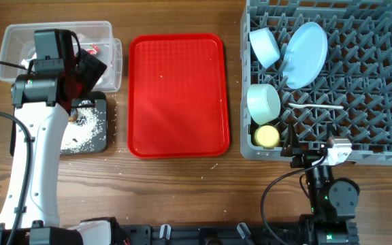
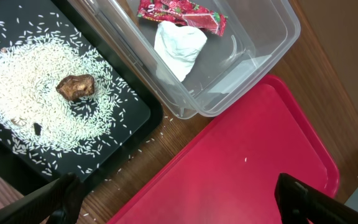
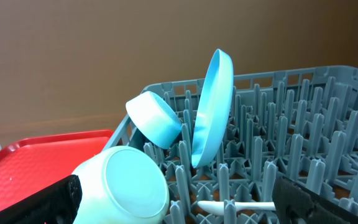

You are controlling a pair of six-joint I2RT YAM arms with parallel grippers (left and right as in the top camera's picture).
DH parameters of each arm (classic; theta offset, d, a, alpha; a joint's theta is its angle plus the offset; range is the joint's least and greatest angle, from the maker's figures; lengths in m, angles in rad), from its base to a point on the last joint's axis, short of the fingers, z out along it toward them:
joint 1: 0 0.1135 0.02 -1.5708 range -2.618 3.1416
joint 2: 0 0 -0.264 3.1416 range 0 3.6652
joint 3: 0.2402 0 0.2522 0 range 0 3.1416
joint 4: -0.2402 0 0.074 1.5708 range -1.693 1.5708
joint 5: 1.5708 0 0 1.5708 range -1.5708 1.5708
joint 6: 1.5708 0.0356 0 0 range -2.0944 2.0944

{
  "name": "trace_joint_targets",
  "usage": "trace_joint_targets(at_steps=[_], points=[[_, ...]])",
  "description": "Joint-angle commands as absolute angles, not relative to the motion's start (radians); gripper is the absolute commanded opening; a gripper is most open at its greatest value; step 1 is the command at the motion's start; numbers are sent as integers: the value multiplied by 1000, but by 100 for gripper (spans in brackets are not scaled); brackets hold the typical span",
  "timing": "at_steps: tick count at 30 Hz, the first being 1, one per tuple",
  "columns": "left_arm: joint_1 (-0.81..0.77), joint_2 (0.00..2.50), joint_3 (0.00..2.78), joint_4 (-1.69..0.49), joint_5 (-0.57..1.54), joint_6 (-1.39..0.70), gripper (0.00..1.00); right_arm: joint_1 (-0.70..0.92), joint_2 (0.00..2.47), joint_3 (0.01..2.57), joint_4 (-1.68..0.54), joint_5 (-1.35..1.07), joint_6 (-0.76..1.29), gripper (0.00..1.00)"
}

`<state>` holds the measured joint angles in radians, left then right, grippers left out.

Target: Sort waste into correct bins and load items into the dishwasher rack

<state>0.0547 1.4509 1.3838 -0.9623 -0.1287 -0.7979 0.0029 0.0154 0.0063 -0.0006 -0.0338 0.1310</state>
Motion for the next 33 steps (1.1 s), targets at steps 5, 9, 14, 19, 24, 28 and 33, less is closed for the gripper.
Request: trace_joint_targets(at_steps=[5, 9, 14, 19, 24, 28, 33], points=[[59, 1435, 1397, -962, -127, -792, 100, 1, 5, 5, 2, -50, 138, 100], [59, 1435, 1397, -962, -127, -792, 100, 1, 5, 5, 2, -50, 138, 100], [59, 1435, 1397, -963, -128, -792, 100, 1, 5, 5, 2, -50, 138, 100], [59, 1372, 1385, -949, -177, -779, 100, 1, 5, 5, 2, -50, 138, 100], [66, 1068, 1080, -559, -43, -393, 100, 1, 5, 5, 2, -50, 138, 100], [71, 744, 714, -327, -7, -299, 100, 1, 5, 5, 2, -50, 138, 100], [84, 352, 314, -210, 3, -291, 100, 1, 5, 5, 2, -50, 138, 100]])
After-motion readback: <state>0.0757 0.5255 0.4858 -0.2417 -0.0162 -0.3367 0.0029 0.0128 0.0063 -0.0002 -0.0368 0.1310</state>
